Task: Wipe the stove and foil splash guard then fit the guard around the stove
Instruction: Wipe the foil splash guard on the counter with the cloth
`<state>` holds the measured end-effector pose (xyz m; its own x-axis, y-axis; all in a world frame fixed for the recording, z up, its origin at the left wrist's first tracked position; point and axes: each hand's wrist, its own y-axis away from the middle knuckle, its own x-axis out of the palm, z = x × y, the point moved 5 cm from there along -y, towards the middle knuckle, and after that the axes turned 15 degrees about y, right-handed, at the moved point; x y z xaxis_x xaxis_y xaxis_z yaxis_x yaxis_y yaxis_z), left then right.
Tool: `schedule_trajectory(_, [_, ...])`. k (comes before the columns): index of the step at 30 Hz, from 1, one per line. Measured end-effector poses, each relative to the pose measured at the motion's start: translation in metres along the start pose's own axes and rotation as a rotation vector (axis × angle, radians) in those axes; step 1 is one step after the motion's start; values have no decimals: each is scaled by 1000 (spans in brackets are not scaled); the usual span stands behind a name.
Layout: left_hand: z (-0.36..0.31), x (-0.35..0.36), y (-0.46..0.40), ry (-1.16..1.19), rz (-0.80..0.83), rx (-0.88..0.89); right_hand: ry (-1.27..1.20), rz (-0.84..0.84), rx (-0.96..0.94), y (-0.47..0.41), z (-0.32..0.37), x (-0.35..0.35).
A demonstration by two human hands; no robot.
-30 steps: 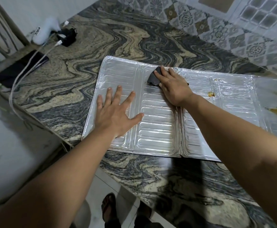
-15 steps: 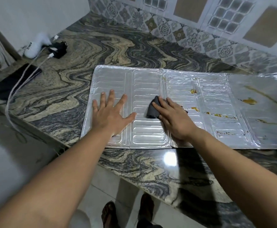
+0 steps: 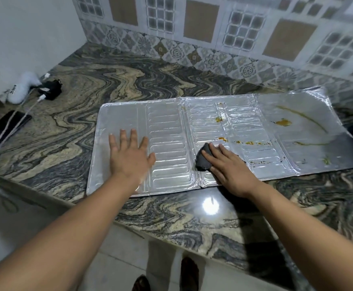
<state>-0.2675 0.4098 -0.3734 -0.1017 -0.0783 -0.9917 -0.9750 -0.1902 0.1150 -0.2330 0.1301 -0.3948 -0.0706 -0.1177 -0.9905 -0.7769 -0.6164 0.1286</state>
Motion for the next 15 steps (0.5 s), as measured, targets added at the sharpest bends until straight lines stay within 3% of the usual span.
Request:
schedule_trajectory(8, [-98, 14, -1, 461, 0, 169, -27, -37, -34, 1, -1, -1])
schedule_trajectory(15, [-112, 32, -2, 403, 17, 166, -20, -49, -118, 3, -9, -2])
